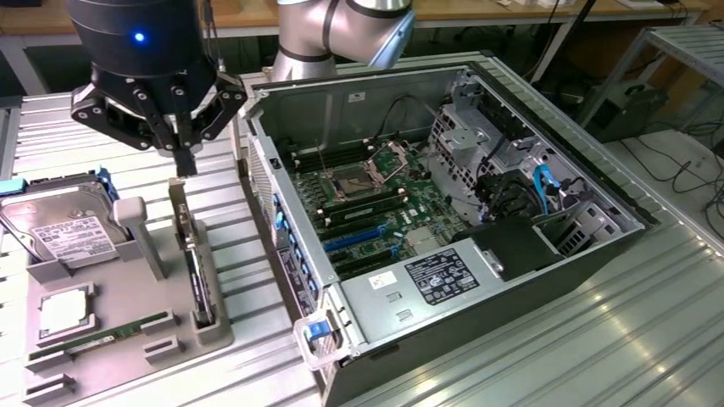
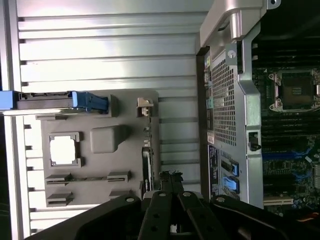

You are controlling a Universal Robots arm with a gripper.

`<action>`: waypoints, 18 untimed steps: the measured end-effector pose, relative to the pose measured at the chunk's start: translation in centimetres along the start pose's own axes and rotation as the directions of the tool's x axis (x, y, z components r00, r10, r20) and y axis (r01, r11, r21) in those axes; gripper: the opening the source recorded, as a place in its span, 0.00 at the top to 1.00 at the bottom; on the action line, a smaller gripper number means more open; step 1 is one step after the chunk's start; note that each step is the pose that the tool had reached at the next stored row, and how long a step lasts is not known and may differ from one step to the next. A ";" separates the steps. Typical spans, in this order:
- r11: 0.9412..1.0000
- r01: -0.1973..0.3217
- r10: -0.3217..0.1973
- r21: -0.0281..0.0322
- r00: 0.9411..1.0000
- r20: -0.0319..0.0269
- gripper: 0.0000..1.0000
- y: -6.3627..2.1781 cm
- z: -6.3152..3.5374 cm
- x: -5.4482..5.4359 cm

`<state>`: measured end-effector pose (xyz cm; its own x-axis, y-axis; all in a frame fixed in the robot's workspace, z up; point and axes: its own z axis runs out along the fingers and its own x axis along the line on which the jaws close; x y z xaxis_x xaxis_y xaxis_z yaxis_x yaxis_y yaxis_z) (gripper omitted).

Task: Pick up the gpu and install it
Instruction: 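Reach for the gpu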

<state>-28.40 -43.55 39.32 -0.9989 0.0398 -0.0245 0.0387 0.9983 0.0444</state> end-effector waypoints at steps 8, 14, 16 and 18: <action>1.000 0.010 -0.010 0.000 1.000 0.000 0.89 -0.58 -0.07 1.6; 1.000 0.019 -0.019 0.000 1.000 -0.001 0.89 -1.00 -0.12 3.2; 1.000 0.023 -0.023 -0.001 1.000 -0.001 0.89 -1.07 -0.14 3.5; 1.000 0.025 -0.025 -0.001 1.000 -0.001 0.89 -1.08 -0.14 3.5</action>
<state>-31.95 -44.50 39.33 -0.9996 0.0153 -0.0244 0.0141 0.9989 0.0450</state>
